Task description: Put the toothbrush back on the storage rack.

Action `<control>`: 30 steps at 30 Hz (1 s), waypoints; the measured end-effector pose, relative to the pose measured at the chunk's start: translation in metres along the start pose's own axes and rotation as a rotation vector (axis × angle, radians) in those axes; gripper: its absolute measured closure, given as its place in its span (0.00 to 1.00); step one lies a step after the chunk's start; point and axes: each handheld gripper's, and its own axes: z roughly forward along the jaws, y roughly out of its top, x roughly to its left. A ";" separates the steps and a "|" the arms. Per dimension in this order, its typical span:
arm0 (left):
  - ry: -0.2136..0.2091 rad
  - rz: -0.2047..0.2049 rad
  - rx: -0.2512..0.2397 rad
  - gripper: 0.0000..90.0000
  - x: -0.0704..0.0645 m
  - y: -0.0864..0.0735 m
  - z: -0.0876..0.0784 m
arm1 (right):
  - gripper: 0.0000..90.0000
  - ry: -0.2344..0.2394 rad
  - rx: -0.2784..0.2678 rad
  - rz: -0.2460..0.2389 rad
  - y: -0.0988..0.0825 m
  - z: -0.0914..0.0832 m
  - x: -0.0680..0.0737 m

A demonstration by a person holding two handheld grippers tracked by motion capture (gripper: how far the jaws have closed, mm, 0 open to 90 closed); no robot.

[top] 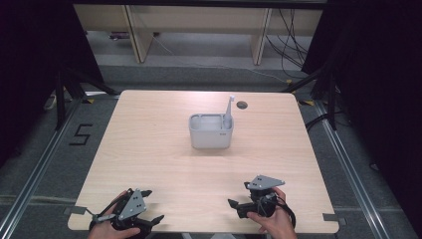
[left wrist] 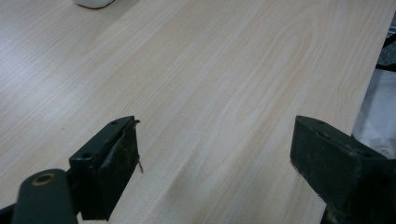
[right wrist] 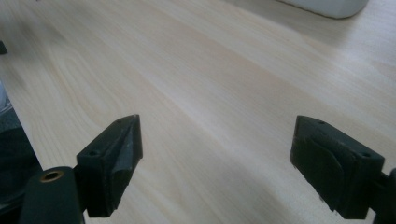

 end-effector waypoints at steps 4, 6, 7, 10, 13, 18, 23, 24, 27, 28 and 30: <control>-0.001 0.001 0.001 0.16 0.000 0.000 0.000 | 0.19 -0.013 0.024 -0.002 -0.003 0.000 0.005; 0.000 -0.001 0.000 0.16 0.000 0.000 0.000 | 0.19 -0.012 0.024 -0.009 -0.004 -0.001 0.006; 0.000 0.001 0.001 0.16 0.000 0.000 0.000 | 0.19 -0.003 0.018 -0.017 -0.005 0.000 0.006; 0.000 0.001 0.000 0.16 0.000 0.000 0.000 | 0.19 -0.005 0.024 -0.031 -0.007 -0.001 0.007; -0.002 -0.005 -0.008 0.16 0.000 0.000 0.000 | 0.19 -0.010 0.032 -0.035 -0.009 -0.002 0.008; 0.002 -0.002 -0.006 0.16 0.000 0.000 0.000 | 0.19 -0.008 0.038 -0.032 -0.012 -0.002 0.007; -0.003 -0.003 -0.005 0.16 0.000 0.000 0.000 | 0.19 -0.010 0.039 -0.016 -0.015 -0.004 0.007; -0.004 -0.002 -0.003 0.16 0.000 0.000 0.000 | 0.19 -0.015 0.038 -0.021 -0.015 -0.004 0.006; 0.003 0.003 0.001 0.16 0.000 0.000 0.000 | 0.19 -0.017 0.033 -0.031 -0.016 -0.004 0.006; 0.003 0.001 -0.001 0.16 0.000 0.000 0.000 | 0.19 -0.016 0.032 -0.033 -0.016 -0.004 0.006; 0.001 0.003 0.001 0.16 0.000 0.000 0.000 | 0.19 -0.018 0.039 -0.020 -0.016 -0.004 0.007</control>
